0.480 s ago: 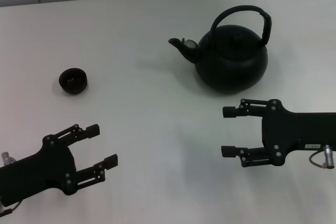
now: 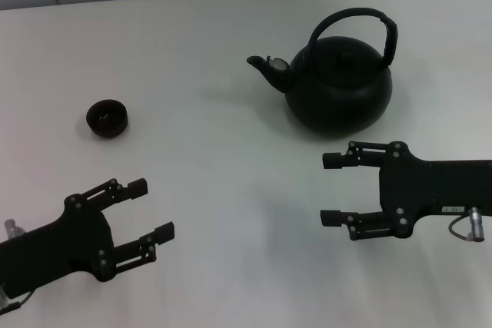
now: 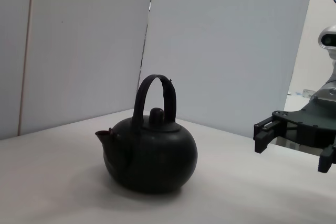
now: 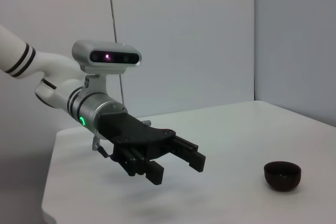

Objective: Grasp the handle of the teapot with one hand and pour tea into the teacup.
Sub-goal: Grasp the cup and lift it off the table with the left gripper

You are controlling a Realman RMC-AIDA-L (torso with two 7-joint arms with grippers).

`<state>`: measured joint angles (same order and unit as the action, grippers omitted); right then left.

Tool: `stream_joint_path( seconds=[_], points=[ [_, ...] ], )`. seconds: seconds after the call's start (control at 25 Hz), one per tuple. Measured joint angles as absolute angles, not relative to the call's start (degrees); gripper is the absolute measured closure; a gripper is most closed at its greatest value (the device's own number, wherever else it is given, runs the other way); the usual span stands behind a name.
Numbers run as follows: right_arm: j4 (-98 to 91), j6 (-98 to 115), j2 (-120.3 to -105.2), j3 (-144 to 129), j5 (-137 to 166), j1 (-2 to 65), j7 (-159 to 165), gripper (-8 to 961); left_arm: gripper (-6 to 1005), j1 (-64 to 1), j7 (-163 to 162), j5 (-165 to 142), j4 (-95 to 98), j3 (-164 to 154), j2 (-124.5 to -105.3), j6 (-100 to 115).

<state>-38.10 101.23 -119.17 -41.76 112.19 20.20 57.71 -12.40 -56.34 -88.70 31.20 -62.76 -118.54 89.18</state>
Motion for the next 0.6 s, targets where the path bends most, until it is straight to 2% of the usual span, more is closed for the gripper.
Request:
stream_joint_path(
  seconds=[0.6],
  points=[
    [-38.31,100.92,-119.0,-42.15,111.93,21.04,57.65,167,216,-19.84,-47.45,-76.62,17.75,-61.71,-119.03,78.49]
  ],
)
